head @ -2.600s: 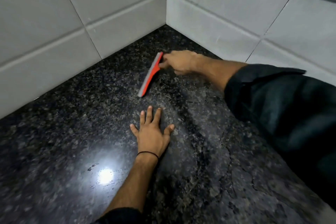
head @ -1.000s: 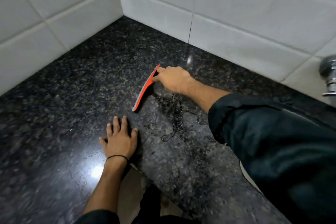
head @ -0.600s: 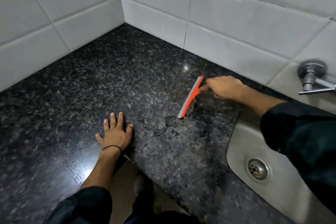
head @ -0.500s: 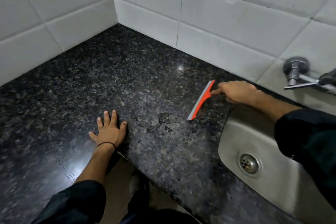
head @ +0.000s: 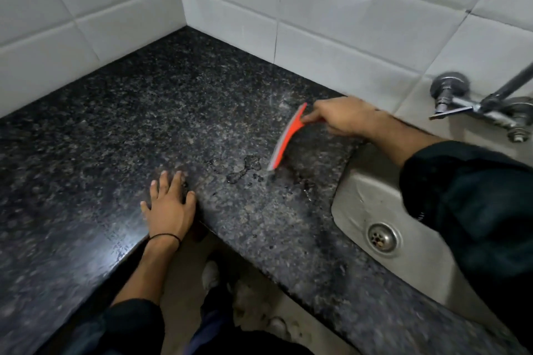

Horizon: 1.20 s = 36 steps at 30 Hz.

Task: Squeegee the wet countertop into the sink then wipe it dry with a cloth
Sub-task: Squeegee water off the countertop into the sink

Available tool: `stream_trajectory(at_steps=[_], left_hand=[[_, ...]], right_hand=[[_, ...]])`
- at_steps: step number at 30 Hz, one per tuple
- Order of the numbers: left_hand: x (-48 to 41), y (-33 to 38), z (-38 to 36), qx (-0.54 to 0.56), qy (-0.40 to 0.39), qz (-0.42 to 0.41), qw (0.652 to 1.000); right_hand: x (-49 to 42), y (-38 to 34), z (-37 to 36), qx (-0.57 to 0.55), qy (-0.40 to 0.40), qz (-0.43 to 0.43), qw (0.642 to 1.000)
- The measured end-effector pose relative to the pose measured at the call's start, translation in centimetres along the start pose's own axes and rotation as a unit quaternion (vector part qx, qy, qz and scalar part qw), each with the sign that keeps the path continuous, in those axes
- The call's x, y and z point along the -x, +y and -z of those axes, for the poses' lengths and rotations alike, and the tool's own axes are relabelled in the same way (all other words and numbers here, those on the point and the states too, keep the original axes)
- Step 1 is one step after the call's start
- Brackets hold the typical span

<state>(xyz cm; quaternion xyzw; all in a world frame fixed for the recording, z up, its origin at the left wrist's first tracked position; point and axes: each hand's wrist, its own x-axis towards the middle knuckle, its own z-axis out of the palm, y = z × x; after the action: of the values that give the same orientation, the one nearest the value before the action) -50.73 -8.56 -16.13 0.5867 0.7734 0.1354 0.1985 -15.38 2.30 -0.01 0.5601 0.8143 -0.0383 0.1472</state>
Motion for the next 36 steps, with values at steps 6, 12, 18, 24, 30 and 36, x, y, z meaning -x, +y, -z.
stream_trajectory(at_steps=[6,12,18,24,30,36], left_hand=[[3.8,-2.7,-0.7,-0.048,0.003,0.086,0.995],[5.0,-5.6,-1.4,-0.032,-0.002,0.068,0.997],[4.8,-4.2,-1.1,0.007,0.040,0.094,0.995],[4.5,2.5,-2.9,-0.001,0.024,-0.002,1.000],[3.8,8.3,-5.7,-0.030,-0.068,-0.132,0.989],[3.7,10.2,-7.4,-0.076,-0.121,-0.163,0.976]], right_hand=[[-6.9,-14.6,0.4,-0.042,0.049,0.115,0.991],[-9.7,-20.9,-1.5,-0.056,0.032,0.129,0.990],[-5.7,-14.7,-3.8,-0.061,0.006,0.126,0.990],[2.5,-5.2,-7.3,0.008,-0.040,0.100,0.994],[11.1,4.2,-8.7,0.035,-0.079,0.018,0.996],[14.2,7.3,-7.5,0.069,-0.073,-0.004,0.995]])
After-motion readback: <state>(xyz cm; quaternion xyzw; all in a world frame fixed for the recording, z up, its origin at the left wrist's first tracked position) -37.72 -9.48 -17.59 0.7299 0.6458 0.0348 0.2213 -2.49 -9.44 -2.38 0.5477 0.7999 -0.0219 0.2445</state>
